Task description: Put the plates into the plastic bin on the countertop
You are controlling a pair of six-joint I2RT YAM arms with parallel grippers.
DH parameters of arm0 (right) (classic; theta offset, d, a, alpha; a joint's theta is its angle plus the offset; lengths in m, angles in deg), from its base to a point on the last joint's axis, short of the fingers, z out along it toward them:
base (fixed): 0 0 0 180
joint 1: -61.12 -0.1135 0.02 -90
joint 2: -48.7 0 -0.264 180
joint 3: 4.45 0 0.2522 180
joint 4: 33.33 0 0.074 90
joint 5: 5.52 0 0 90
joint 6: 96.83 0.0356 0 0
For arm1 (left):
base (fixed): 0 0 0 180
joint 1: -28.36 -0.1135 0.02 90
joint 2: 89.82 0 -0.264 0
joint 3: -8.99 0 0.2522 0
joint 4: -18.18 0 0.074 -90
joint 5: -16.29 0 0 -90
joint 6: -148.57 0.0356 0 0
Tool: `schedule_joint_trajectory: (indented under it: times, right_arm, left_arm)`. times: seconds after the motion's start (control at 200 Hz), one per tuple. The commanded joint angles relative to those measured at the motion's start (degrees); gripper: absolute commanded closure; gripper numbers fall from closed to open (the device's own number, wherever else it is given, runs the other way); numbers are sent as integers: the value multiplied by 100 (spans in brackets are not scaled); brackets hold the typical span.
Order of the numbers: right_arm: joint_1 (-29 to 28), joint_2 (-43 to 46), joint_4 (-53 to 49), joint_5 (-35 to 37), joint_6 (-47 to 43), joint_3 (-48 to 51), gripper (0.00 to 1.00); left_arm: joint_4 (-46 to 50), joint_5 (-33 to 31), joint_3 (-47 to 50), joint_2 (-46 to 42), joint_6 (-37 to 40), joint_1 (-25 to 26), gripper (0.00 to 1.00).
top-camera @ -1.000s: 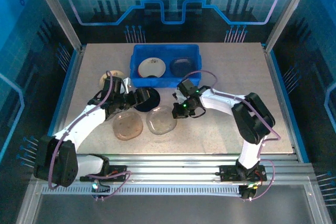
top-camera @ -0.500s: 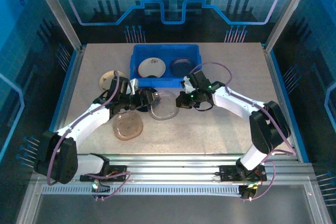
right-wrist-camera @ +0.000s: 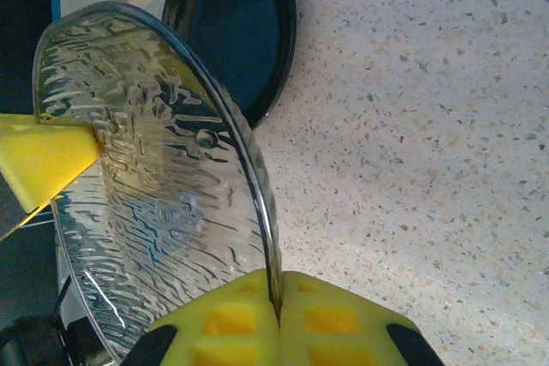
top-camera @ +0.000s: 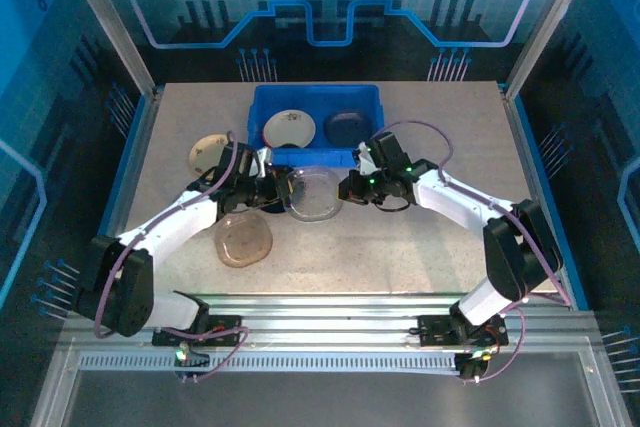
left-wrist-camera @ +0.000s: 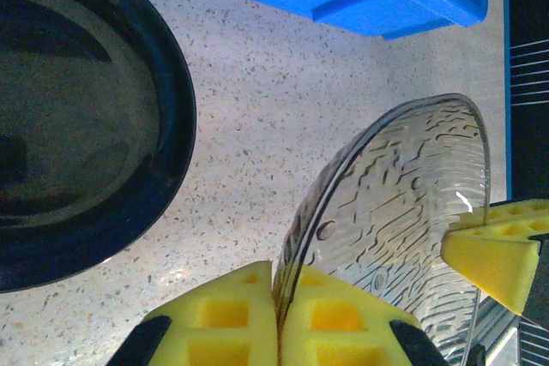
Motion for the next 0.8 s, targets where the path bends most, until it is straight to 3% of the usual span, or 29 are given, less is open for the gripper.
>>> schedule_joint_trajectory:
  times: [0.0, 0.065, 0.165, 0.22, 0.27, 0.415, 0.565, 0.79]
  right_arm:
    - [149, 288, 121, 42, 84, 143, 100]
    - [195, 368, 108, 89, 67, 190, 100]
    - [260, 468, 18, 168, -11, 217, 89]
    - [288, 522, -42, 225, -39, 222, 77]
    - [327, 584, -109, 260, -59, 230, 60]
    - [542, 954, -284, 441, -160, 343, 33]
    - [1006, 1568, -412, 689, -181, 538, 27]
    - [1876, 2317, -364, 922, -66, 949, 27]
  left_arm:
    - [-138, 4, -244, 51, -13, 28, 100]
    - [-163, -42, -299, 85, -30, 27, 100]
    - [-185, -32, -407, 143, -47, 29, 100]
    - [-185, -40, -479, 163, -60, 35, 100]
    - [-176, -32, -560, 173, -59, 33, 100]
    - [-53, -128, -920, 272, 22, 30, 100]
    - [-10, -182, -1552, 641, 23, 34, 100]
    - [259, -364, -3253, 1899, 121, 35, 100]
